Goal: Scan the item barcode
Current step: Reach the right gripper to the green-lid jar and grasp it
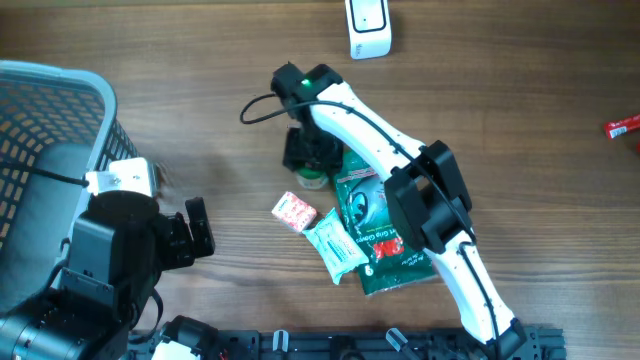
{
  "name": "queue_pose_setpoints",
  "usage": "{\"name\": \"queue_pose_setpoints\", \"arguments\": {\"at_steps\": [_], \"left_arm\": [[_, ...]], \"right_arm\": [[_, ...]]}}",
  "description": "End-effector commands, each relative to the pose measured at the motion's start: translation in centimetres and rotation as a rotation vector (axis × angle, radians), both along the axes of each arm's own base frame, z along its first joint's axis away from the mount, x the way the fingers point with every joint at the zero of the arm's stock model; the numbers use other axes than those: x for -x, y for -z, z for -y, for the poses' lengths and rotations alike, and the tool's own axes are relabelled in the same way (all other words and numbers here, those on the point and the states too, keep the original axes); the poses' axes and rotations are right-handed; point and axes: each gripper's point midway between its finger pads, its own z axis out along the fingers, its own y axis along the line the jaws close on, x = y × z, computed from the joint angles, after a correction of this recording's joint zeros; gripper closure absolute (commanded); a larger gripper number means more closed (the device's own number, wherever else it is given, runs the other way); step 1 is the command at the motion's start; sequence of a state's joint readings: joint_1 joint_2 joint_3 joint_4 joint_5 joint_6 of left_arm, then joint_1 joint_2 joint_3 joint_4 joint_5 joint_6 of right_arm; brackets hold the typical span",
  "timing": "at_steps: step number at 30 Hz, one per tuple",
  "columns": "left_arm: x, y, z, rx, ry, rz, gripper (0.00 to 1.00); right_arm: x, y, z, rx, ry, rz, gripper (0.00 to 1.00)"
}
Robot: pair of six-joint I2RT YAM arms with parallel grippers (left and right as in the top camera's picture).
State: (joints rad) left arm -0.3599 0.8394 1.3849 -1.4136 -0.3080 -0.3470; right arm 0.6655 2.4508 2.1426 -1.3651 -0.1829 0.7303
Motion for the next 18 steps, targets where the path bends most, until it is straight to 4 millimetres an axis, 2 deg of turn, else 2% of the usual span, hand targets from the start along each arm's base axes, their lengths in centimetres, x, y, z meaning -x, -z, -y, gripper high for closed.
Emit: {"name": "queue_pose_setpoints", "arguments": {"at_steps": [1, 4, 5, 7, 9, 11, 14, 18], "left_arm": [[0.0, 0.0, 0.0, 0.010, -0.008, 0.002, 0.00], [0.0, 0.0, 0.0, 0.010, -0.008, 0.001, 0.00], [0.0, 0.0, 0.0, 0.011, -0.008, 0.001, 0.00], [0.0, 0.0, 0.0, 0.010, -0.008, 0.001, 0.00], [0.0, 0.0, 0.0, 0.010, -0.008, 0.002, 0.00], [0.0, 0.0, 0.0, 0.010, -0.008, 0.001, 0.00], [0.0, 0.0, 0.0, 0.010, -0.008, 0.002, 0.00], [0.0, 0.0, 0.0, 0.010, -0.008, 0.002, 0.00]], "right_arm": [[-1.4, -4.5, 2.9, -0.057, -0.034, 0.018, 0.40], [-1.7, -10.5, 6.2, -0.135, -0.048, 0.062, 0.39], [-1.4, -13.4, 7.6, -0.190, -0.050, 0.087, 0.34], [-1.1, -17.2, 9.5, -0.271, -0.032, 0.126, 0.31], [-0.9, -20.8, 10.3, -0.408, -0.031, 0.179, 0.31], [-0.8, -23.0, 11.1, -0.479, -0.004, 0.215, 0.31], [-0.6, -24.3, 11.8, -0.507, 0.006, 0.244, 0.31], [0.9, -22.4, 11.1, -0.522, 0.011, 0.147, 0.34]]}}
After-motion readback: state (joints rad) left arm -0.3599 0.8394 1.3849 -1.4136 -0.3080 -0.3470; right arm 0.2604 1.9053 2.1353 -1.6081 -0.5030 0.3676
